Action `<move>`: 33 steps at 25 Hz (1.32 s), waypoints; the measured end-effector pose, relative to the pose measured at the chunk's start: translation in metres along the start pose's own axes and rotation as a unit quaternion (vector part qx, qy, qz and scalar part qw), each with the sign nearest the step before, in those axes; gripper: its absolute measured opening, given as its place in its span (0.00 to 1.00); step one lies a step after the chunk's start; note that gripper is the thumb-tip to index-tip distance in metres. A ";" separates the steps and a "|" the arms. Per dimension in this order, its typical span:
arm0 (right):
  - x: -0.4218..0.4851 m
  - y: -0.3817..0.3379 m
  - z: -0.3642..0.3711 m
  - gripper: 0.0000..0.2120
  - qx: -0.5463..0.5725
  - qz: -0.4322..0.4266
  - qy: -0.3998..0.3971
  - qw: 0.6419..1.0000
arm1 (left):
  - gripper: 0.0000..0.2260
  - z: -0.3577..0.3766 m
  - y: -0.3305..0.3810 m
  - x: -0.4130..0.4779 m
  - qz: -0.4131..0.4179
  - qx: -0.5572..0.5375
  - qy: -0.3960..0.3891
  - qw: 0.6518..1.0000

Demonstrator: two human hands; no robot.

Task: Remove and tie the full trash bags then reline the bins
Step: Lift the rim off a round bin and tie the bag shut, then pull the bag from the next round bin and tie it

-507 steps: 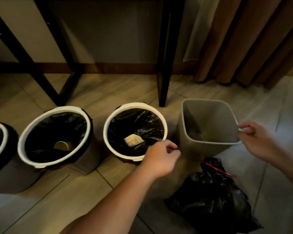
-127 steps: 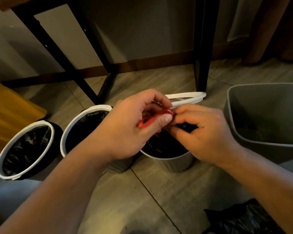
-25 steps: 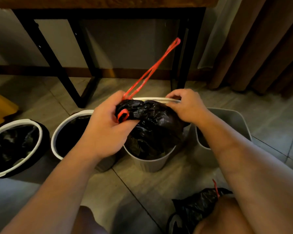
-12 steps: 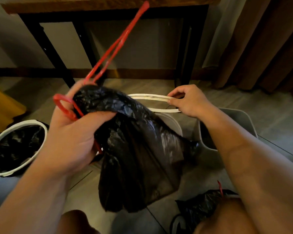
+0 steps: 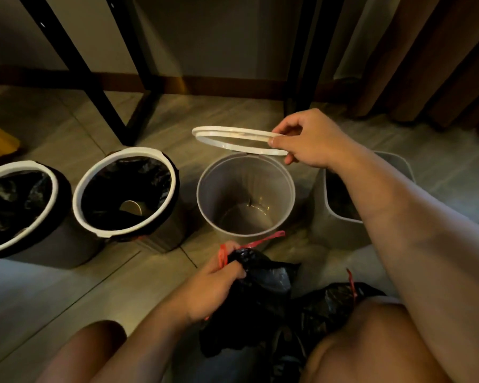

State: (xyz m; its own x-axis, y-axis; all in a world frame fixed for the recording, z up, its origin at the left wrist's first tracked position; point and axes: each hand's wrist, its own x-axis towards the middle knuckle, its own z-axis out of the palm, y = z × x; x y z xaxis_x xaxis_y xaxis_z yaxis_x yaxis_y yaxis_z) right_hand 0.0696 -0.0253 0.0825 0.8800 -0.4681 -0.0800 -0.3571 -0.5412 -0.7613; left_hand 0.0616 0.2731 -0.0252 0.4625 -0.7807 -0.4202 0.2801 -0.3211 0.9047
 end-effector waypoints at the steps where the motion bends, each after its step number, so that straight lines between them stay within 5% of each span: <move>1: -0.001 0.000 0.001 0.04 -0.004 0.000 -0.002 1.000 | 0.08 0.003 -0.011 0.012 -0.026 0.022 -0.010 0.999; 4: -0.004 0.003 0.003 0.05 -0.010 0.004 -0.002 1.000 | 0.14 0.009 -0.039 0.045 -0.143 0.116 -0.044 0.982; 8: -0.006 0.003 -0.001 0.05 -0.002 -0.009 0.005 1.000 | 0.22 0.006 -0.082 0.079 -0.225 0.424 0.017 0.877; 11: -0.004 0.005 -0.004 0.04 0.003 -0.015 -0.025 1.000 | 0.21 0.006 -0.104 0.098 -0.248 0.482 0.062 0.838; 16: -0.006 -0.001 -0.007 0.05 -0.065 -0.012 -0.172 0.983 | 0.33 0.012 -0.123 0.105 -0.279 0.452 0.060 0.845; 21: 0.010 -0.032 0.019 0.17 -0.249 0.081 -0.341 0.903 | 0.45 -0.005 -0.107 0.110 -0.247 0.488 0.077 0.834; 25: 0.032 -0.088 0.050 0.32 -0.384 0.022 -0.318 0.867 | 0.47 -0.033 -0.075 0.093 -0.286 0.395 0.076 0.870; 28: 0.033 -0.138 0.077 0.26 -0.324 -0.054 -0.228 0.917 | 0.16 -0.070 -0.047 0.043 -0.275 0.206 0.219 0.913; 31: 0.017 -0.179 0.139 0.12 -0.211 -0.167 -0.106 0.957 | 0.10 -0.122 -0.025 0.004 -0.252 -0.082 0.420 0.868; 33: 0.007 -0.184 0.188 0.11 -0.195 -0.190 -0.148 0.951 | 0.12 -0.163 -0.016 -0.004 -0.217 -0.210 0.480 0.824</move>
State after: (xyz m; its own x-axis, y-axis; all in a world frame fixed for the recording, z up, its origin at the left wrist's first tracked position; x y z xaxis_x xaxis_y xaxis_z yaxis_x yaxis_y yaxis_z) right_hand 0.2007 0.2019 0.1010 0.9977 -0.0007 -0.0684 -0.0335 -0.8773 -0.4789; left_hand 0.1926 0.3688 -0.0493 0.6384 0.2067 -0.7414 0.7668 -0.0869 0.6360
